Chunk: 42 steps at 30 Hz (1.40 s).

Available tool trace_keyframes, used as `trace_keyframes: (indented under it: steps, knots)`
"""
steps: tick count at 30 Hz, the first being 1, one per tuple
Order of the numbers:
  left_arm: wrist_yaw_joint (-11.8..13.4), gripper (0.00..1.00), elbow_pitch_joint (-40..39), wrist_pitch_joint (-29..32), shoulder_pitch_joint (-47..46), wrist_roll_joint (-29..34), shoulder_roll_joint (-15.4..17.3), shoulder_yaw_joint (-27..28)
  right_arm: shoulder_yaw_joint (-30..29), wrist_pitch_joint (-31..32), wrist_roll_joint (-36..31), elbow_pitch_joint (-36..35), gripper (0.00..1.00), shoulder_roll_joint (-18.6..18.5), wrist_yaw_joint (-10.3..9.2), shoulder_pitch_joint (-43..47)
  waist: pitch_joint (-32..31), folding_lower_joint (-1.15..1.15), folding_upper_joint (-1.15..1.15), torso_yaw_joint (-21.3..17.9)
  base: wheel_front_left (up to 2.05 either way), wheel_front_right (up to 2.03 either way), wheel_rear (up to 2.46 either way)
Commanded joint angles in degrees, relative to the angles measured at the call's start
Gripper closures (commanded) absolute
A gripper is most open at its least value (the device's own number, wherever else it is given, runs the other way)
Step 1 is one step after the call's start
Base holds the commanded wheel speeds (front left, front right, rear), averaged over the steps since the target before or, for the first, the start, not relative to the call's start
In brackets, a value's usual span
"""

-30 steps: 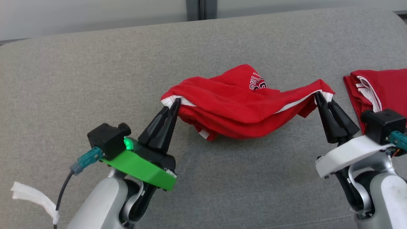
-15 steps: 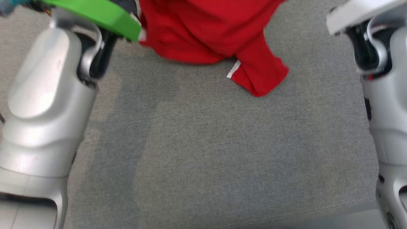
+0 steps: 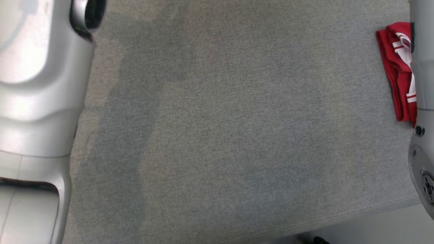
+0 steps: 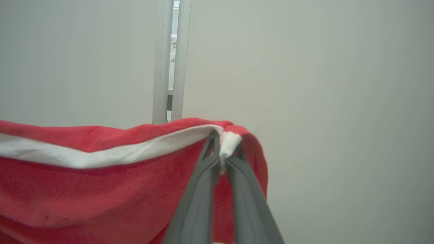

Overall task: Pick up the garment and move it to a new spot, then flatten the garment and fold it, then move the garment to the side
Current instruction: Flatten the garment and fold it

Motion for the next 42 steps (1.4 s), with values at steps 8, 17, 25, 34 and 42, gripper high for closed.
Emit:
trace_keyframes:
  steps: [8,17,25,34,42]
  knots:
    - [-0.94,1.00,-2.42,-0.22,18.74,-2.40,-0.34,-4.25,5.99,-0.07,3.94,3.22,1.00,-4.85,-0.09,18.19,0.74,-0.01,0.00,3.09,0.00,0.00,0.00]
    - [-0.94,1.00,-7.80,-0.22,39.04,-7.50,7.26,-14.49,12.51,10.81,8.98,-7.75,1.00,-10.02,-0.09,42.27,-7.48,-0.01,0.00,2.52,0.00,0.00,0.00]
    - [-0.05,1.00,-11.63,2.39,51.73,-11.75,13.34,-19.29,10.73,30.64,8.14,-23.25,1.00,-14.51,-0.10,60.00,-14.72,-0.01,0.00,2.03,0.00,0.00,0.00]
    - [6.48,1.00,-21.33,10.21,65.69,-15.34,18.15,-21.70,0.36,53.25,8.75,-43.15,1.00,-12.20,-0.12,79.46,-17.57,-0.01,0.00,1.79,0.00,0.00,0.00]
    - [10.26,1.00,-30.12,12.59,68.14,-15.92,19.51,-21.76,-6.28,56.26,6.61,-55.10,1.00,-9.59,-0.12,83.47,-17.78,-0.01,0.00,3.33,0.00,0.00,0.00]
